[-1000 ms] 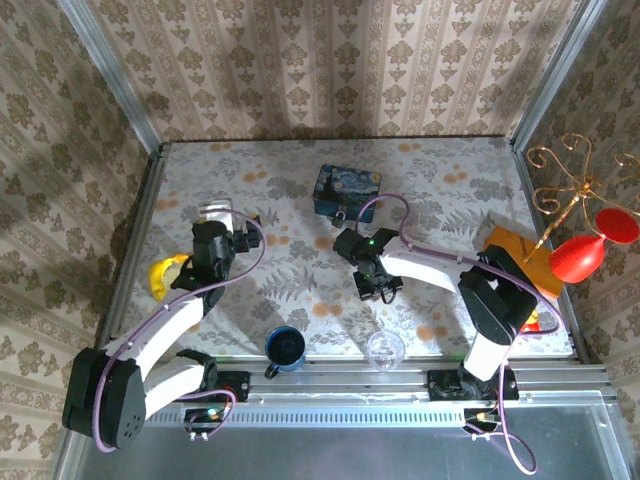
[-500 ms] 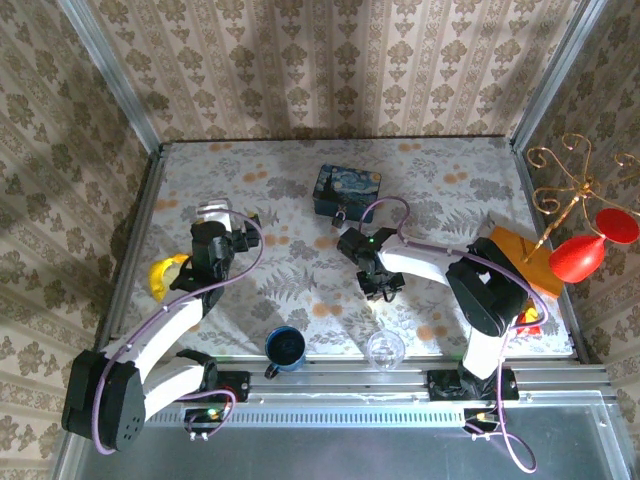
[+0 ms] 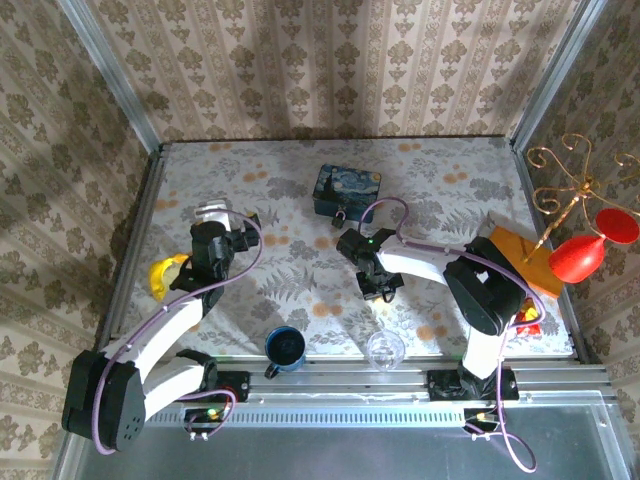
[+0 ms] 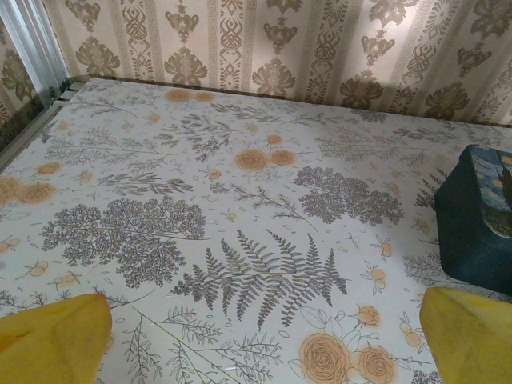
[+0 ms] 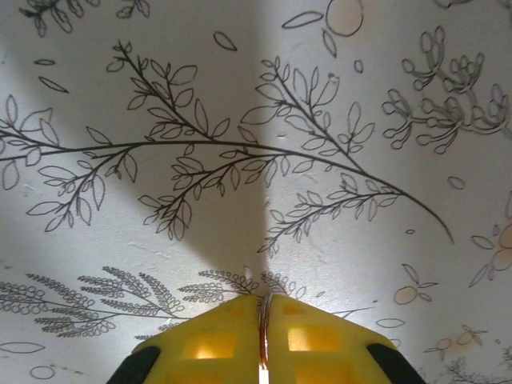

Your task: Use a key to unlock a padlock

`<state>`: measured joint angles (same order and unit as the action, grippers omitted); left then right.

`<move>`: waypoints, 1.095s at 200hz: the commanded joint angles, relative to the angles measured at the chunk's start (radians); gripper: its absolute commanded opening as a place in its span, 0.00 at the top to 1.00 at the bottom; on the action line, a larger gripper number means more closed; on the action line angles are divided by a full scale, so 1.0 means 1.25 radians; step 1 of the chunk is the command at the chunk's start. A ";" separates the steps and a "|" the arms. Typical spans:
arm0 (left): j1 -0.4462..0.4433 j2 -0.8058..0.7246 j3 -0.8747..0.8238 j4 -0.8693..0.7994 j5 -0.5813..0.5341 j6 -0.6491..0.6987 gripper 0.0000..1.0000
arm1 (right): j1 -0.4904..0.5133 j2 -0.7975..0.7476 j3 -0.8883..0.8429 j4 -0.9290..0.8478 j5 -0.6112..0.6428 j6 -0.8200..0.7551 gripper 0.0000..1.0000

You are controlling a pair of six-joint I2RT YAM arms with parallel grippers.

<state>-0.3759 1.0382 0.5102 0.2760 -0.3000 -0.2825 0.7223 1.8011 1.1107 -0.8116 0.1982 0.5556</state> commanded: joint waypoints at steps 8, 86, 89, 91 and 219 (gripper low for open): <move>0.012 -0.018 0.009 -0.002 0.019 -0.024 0.00 | -0.007 -0.019 0.011 -0.017 0.018 0.009 0.98; 0.015 -0.024 0.049 -0.026 0.155 -0.021 0.00 | -0.019 -0.131 0.102 -0.085 0.016 0.050 1.00; 0.014 -0.025 0.051 -0.026 0.166 -0.022 0.00 | -0.019 -0.134 0.104 -0.086 0.013 0.053 1.00; 0.014 -0.025 0.052 -0.024 0.174 -0.021 0.00 | -0.020 -0.135 0.106 -0.086 0.011 0.055 1.00; -0.043 0.021 0.082 0.030 0.492 -0.176 0.02 | -0.055 -0.302 0.074 0.190 -0.086 0.141 1.00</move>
<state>-0.3882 1.0447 0.5713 0.2802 0.2371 -0.4164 0.6567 1.4570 1.2362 -0.7063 0.0956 0.6834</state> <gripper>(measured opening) 0.990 0.038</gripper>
